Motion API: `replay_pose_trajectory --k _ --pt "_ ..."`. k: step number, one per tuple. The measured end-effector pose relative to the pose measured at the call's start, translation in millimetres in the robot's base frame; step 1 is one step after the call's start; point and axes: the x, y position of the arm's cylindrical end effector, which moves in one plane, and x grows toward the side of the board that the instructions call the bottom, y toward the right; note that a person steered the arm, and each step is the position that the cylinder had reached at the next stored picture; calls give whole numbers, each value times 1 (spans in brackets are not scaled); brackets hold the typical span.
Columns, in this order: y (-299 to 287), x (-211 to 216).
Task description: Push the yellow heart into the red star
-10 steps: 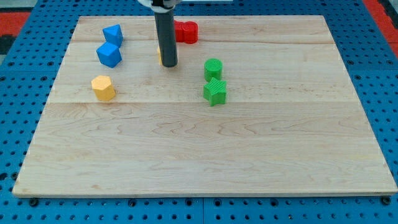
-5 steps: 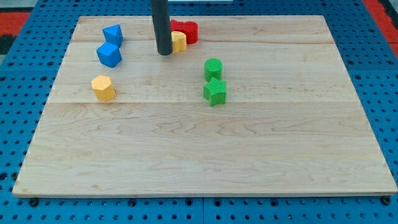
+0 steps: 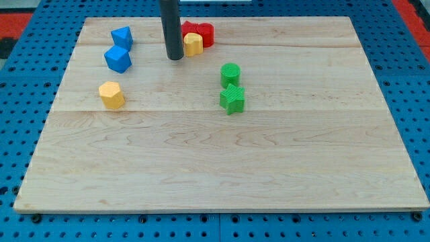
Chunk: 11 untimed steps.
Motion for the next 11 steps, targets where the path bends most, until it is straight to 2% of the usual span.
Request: replay_pose_trajectory --k 2,5,7,9,10,11 --pt "-2 10" --pt "-13 56" --pt "-67 108" --pt "-149 121" --pt "-173 134" --pt "-181 122"
